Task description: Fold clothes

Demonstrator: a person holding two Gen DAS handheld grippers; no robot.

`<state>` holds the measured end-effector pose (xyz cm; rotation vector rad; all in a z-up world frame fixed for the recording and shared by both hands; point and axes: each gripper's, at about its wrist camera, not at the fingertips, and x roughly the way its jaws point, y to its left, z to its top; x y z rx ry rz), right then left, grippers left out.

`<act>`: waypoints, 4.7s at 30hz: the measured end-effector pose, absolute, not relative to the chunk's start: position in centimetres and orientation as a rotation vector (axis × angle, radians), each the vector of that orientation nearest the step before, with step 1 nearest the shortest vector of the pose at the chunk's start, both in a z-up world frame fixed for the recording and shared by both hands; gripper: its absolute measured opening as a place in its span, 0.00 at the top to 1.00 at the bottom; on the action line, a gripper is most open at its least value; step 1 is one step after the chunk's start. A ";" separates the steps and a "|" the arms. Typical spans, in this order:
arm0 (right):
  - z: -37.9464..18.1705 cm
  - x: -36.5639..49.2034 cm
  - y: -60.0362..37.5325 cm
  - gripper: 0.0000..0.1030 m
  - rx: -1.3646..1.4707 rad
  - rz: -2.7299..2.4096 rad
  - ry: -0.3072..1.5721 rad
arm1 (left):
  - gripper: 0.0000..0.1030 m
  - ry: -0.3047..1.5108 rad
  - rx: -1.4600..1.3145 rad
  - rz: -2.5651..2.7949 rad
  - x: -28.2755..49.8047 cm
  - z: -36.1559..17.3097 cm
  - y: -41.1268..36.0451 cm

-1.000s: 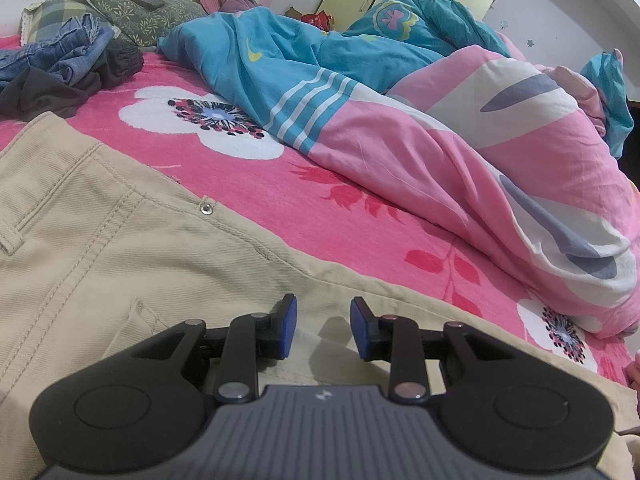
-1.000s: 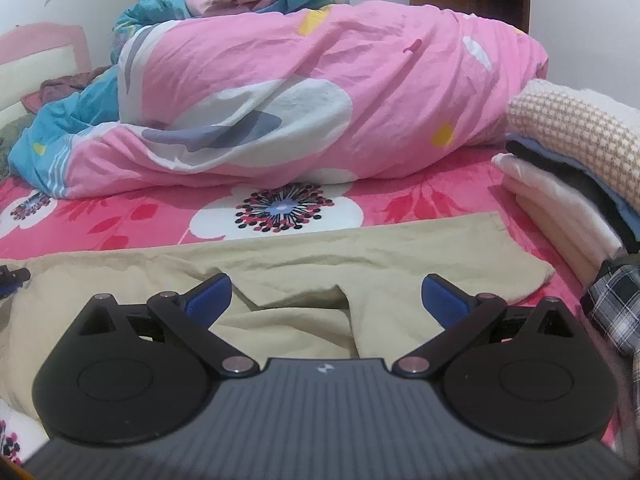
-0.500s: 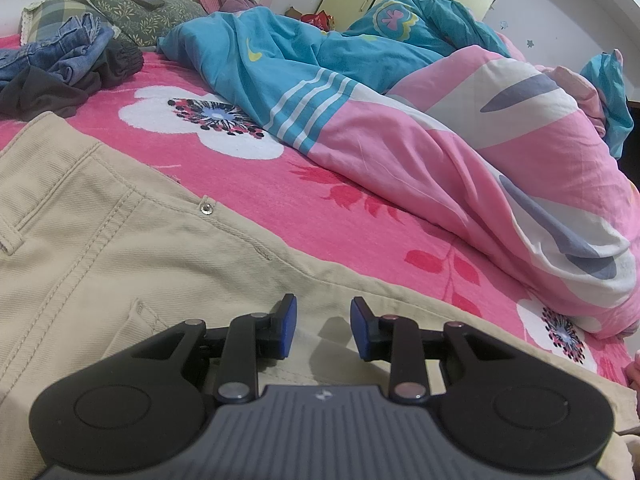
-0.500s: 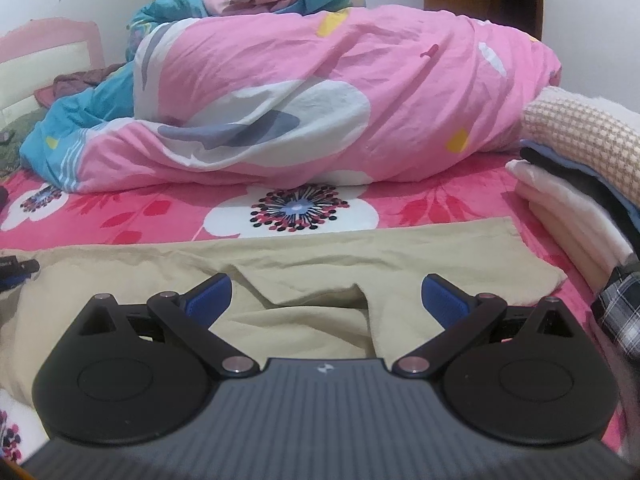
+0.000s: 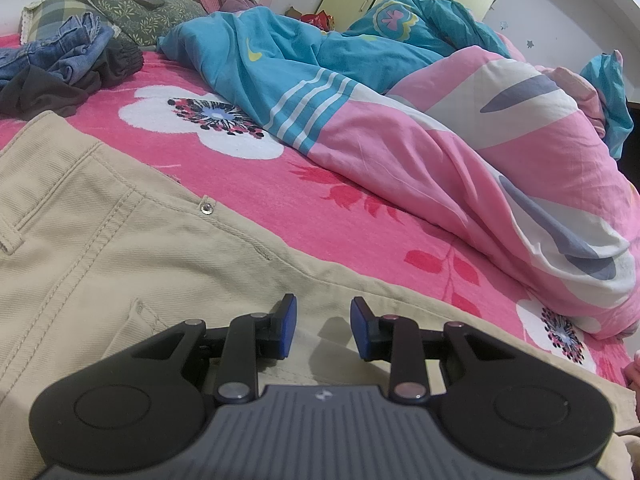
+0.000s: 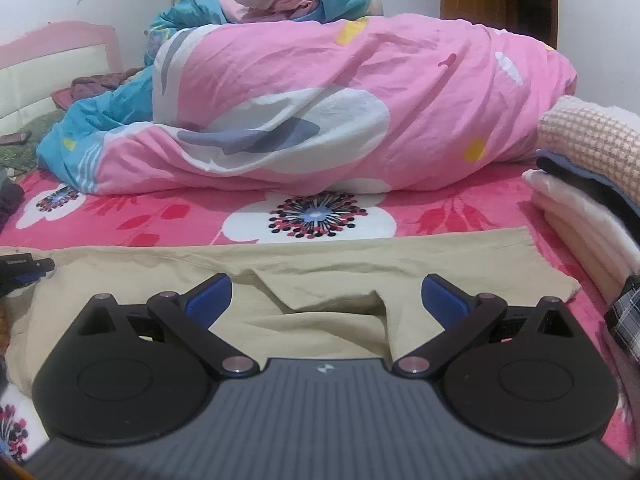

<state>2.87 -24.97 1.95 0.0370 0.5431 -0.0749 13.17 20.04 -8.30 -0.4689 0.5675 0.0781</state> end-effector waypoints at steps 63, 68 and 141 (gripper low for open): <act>-1.2 11.7 -30.5 0.99 -0.466 -0.067 0.676 | 0.70 0.563 -0.460 0.078 13.2 -8.3 20.0; 0.3 14.8 -30.7 0.99 -0.485 -0.058 0.674 | 0.70 0.564 -0.462 0.079 13.2 -8.3 19.9; -5.3 25.5 -36.6 0.01 -0.557 0.005 1.061 | 0.70 0.569 -0.431 0.093 13.3 -8.3 19.5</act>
